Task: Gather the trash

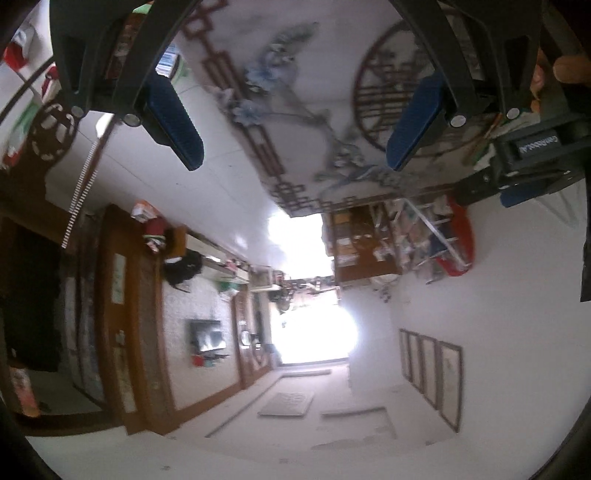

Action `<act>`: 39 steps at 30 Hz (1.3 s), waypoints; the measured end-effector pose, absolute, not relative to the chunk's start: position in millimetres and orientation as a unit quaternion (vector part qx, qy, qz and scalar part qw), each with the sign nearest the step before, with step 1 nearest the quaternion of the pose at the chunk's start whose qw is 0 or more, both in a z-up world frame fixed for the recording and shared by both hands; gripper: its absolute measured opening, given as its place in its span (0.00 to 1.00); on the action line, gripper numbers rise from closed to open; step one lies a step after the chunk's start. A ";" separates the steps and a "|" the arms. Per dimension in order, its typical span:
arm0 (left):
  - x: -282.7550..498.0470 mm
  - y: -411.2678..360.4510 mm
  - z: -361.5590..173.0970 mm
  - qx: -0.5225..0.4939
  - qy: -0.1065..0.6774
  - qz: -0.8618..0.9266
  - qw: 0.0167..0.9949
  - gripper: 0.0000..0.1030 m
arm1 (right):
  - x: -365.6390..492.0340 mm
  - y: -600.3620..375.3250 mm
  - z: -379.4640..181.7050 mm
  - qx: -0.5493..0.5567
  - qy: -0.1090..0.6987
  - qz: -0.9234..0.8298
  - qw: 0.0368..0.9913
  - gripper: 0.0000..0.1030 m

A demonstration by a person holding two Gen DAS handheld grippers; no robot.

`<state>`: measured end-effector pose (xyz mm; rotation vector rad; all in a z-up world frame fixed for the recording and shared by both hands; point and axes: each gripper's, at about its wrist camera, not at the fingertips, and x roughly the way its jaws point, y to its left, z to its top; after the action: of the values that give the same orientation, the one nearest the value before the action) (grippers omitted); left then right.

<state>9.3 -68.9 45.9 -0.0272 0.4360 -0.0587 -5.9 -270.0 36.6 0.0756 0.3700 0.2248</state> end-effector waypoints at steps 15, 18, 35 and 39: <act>-17.9 -26.7 53.1 -0.045 0.206 0.004 0.977 0.95 | -37.9 -243.9 46.3 0.045 0.129 0.091 0.986 0.93; -20.3 -25.3 54.9 -0.046 0.193 -0.002 0.980 0.95 | -51.8 -247.3 44.1 0.051 0.087 0.081 0.992 0.93; -13.7 -21.6 38.7 -0.068 0.229 0.001 0.971 0.95 | -45.9 -248.1 37.0 0.055 0.140 0.086 0.985 0.93; -14.6 -21.2 39.7 -0.064 0.225 0.015 0.972 0.95 | -46.3 -246.2 35.6 0.047 0.139 0.084 0.986 0.93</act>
<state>-14.6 -21.2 39.7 -0.1283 0.4547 0.0295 -46.3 -246.2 35.6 0.0947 0.2792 0.1690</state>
